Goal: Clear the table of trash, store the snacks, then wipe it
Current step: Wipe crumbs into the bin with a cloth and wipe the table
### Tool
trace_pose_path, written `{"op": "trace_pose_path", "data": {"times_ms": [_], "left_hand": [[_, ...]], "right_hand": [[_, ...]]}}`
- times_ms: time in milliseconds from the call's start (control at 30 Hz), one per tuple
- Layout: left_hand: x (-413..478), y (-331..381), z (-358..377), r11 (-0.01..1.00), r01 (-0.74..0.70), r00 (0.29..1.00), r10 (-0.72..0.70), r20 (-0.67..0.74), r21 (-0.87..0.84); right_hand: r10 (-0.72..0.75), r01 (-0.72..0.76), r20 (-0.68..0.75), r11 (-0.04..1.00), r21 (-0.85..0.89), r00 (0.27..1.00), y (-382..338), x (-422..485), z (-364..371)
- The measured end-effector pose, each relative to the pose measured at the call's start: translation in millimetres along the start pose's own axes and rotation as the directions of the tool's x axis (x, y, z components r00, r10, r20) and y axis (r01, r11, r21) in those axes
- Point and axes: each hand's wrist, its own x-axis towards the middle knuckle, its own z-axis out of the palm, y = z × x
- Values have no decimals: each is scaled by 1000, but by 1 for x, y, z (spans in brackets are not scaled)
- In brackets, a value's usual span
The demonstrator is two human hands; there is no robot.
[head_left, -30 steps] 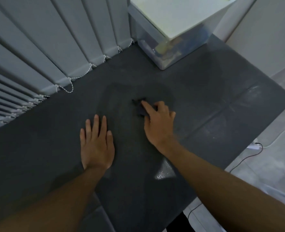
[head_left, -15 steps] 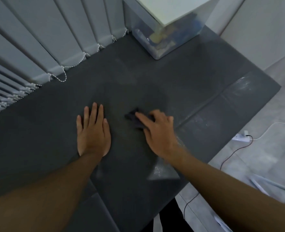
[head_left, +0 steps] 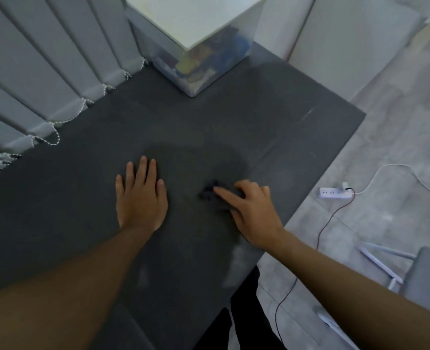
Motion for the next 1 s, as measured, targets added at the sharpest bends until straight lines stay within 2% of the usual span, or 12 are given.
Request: {"op": "trace_pose_path", "data": {"times_ms": [100,167,233,300,433,500,567,633,700,767,900,1000], "left_hand": [[9,42,-1,992,-111,994,111,-8,-52],[16,70,-2,985,-155,988,155,-12,-77],[24,96,0,979,-184,983,184,-6,-90],[32,119,1,972,-216,976,216,0,-93],[49,149,5,971,-218,975,220,8,-101],[58,159,6,974,-205,978,208,19,-99],[68,167,8,977,-186,981,190,35,-102],[74,172,12,985,-147,987,151,49,-87],[74,175,17,992,-122,992,123,33,-29],[72,176,19,993,-120,993,119,19,16],[73,177,20,992,-109,994,107,31,57],[75,176,20,992,-113,993,111,35,57]], "right_hand": [[-118,121,36,986,-119,992,34,-3,-14],[87,-94,-54,984,-151,995,56,4,-19],[395,-410,-166,909,-70,904,62,9,-19],[507,-517,-180,856,-12,843,54,9,-16],[166,-172,-70,981,-87,984,62,-3,-27],[128,-139,-73,975,-173,989,94,0,-35],[336,-363,-173,918,-160,926,125,9,-40],[598,-620,-248,785,-12,762,142,16,-42],[663,-678,-255,734,40,704,141,19,-38],[561,-577,-227,817,-2,796,131,18,-37],[111,-119,-101,990,-78,989,148,17,-49],[183,-204,-130,964,-171,975,185,42,-52]]}}
